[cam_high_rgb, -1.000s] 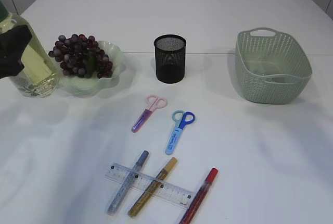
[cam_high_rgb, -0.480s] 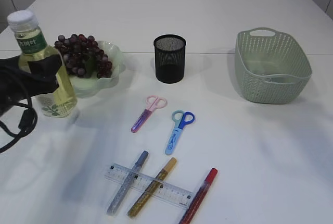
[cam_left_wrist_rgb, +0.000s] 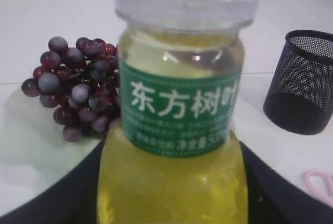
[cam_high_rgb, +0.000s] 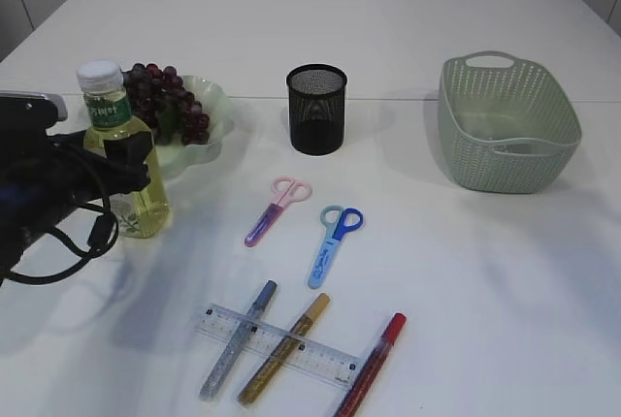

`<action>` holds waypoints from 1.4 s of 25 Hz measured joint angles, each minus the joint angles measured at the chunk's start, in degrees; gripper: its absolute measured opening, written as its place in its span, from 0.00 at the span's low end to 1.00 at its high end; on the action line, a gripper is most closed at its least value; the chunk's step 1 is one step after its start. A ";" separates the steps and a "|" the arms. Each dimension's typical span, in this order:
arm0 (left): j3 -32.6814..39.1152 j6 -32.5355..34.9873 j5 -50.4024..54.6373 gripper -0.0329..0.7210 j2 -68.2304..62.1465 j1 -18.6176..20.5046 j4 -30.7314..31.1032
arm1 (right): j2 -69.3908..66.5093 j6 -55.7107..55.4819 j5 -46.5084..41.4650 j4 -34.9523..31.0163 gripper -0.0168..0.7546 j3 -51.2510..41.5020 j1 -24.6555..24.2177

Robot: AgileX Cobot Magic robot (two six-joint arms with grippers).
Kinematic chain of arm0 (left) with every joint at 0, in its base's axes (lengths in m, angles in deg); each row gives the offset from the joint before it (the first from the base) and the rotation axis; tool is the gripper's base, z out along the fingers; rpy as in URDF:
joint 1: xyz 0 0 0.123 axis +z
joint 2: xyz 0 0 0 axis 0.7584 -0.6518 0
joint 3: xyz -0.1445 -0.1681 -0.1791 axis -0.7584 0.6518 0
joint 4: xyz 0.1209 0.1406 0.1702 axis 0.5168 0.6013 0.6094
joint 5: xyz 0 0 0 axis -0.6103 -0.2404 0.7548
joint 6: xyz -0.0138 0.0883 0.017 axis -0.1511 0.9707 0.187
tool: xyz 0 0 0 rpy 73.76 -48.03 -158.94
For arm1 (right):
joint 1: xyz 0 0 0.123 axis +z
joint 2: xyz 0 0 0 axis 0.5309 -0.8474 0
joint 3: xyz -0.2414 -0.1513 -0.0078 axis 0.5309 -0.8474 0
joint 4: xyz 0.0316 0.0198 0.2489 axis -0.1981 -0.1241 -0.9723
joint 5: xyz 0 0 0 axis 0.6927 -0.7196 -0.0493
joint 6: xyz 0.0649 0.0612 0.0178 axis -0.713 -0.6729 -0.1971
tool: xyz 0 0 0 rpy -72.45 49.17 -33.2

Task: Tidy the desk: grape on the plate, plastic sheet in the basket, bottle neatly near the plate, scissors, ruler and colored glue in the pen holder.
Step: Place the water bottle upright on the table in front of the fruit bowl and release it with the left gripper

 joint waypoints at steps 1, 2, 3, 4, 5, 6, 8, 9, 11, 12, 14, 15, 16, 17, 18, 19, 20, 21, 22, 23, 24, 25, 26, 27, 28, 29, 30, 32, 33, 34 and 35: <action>-0.24 0.07 -0.40 0.63 -0.42 0.00 0.00 | 0.00 0.00 0.00 0.00 0.67 0.00 0.00; -0.35 0.07 -1.03 0.63 -0.97 0.00 0.11 | 0.00 0.00 0.12 0.00 0.67 0.00 0.00; -0.49 0.07 -1.44 0.63 -1.14 0.00 0.23 | 0.00 0.08 0.12 0.00 0.67 0.00 0.00; -0.59 0.07 -1.73 0.63 -1.38 0.00 0.44 | 0.00 0.08 0.12 0.00 0.67 0.00 0.00; -0.59 0.07 -1.95 0.63 -1.37 0.00 0.69 | 0.00 0.08 0.01 0.00 0.67 0.00 0.00; -0.59 0.07 -1.94 0.63 -1.37 0.00 0.96 | 0.00 0.08 0.01 0.00 0.67 0.00 0.00; -0.59 0.07 -1.94 0.63 -1.50 0.00 1.60 | 0.00 0.08 0.01 0.00 0.67 0.00 0.00; -0.59 0.07 -2.05 0.63 -1.50 0.00 1.60 | 0.00 0.08 0.01 0.00 0.67 0.00 0.00; -0.59 0.07 -2.04 0.63 -1.50 0.00 1.60 | 0.00 0.08 0.01 0.00 0.67 0.00 0.00; -0.59 0.07 -2.04 0.63 -1.50 0.00 1.60 | 0.00 0.08 0.01 0.00 0.67 0.00 0.00; -0.59 0.07 -2.04 0.63 -1.50 0.00 1.60 | 0.00 0.08 0.01 0.00 0.67 0.00 0.00; -0.59 0.07 -2.04 0.63 -1.50 0.00 1.60 | 0.00 0.08 0.01 0.00 0.67 0.00 0.00; -0.59 0.07 -2.04 0.63 -1.50 0.00 1.60 | 0.00 0.08 0.01 0.00 0.67 0.00 0.00; -0.59 0.07 -2.04 0.63 -1.50 0.00 1.60 | 0.00 0.08 0.01 0.00 0.67 0.00 0.00; -0.59 0.14 -2.04 0.64 -1.50 0.00 1.60 | 0.00 0.08 0.01 0.00 0.67 0.00 0.00; -0.59 0.14 -2.04 0.65 -1.50 0.00 1.60 | 0.00 0.08 0.01 0.00 0.67 0.00 0.00; -0.59 0.14 -2.04 0.67 -1.50 0.00 1.60 | 0.00 0.08 0.01 0.00 0.67 0.00 0.00; -0.59 0.14 -2.04 0.70 -1.50 0.00 1.60 | 0.00 0.08 0.01 0.00 0.67 0.00 0.00; -0.59 0.48 -2.04 0.73 -1.50 0.00 1.60 | 0.00 0.08 0.01 0.00 0.67 0.00 0.00; -0.59 1.08 -2.15 0.76 -1.50 0.00 1.60 | 0.00 0.08 0.01 0.00 0.67 0.00 0.00; -0.59 1.90 -2.15 0.79 -1.50 0.00 1.60 | 0.00 0.08 0.01 0.00 0.67 0.00 0.00; -0.59 2.44 -2.26 0.81 -1.50 0.00 1.60 | 0.00 0.08 0.01 0.00 0.67 0.00 0.00; -0.59 2.73 -2.26 0.82 -1.50 0.00 1.60 | 0.00 -0.01 0.01 0.00 0.67 0.00 0.00; -0.59 2.94 -2.52 0.82 -1.50 0.00 1.60 | 0.00 -0.01 0.01 0.00 0.67 0.00 0.00; -0.59 2.94 -2.74 0.83 -1.50 0.00 1.60 | 0.00 -0.01 0.01 0.00 0.67 0.00 0.00; -0.59 3.03 -3.04 0.83 -1.50 0.00 1.60 | 0.00 -0.01 0.01 0.00 0.67 0.00 0.00; -0.59 3.03 -3.34 0.83 -1.50 0.00 1.60 | 0.00 -0.12 0.01 0.00 0.67 0.00 0.00; -0.59 3.16 -3.49 0.83 -1.23 0.00 1.60 | 0.00 -0.25 0.01 0.00 0.67 0.00 0.00; -0.59 3.16 -3.49 0.83 -0.72 0.00 1.60 | 0.00 -0.25 0.01 0.00 0.67 0.00 0.00; -0.59 3.16 -3.49 0.83 0.01 0.00 1.60 | 0.00 -0.25 0.01 0.00 0.67 0.00 0.00; -0.59 3.16 -3.57 0.83 0.91 0.00 1.60 | 0.00 -0.25 0.01 0.00 0.67 0.00 0.00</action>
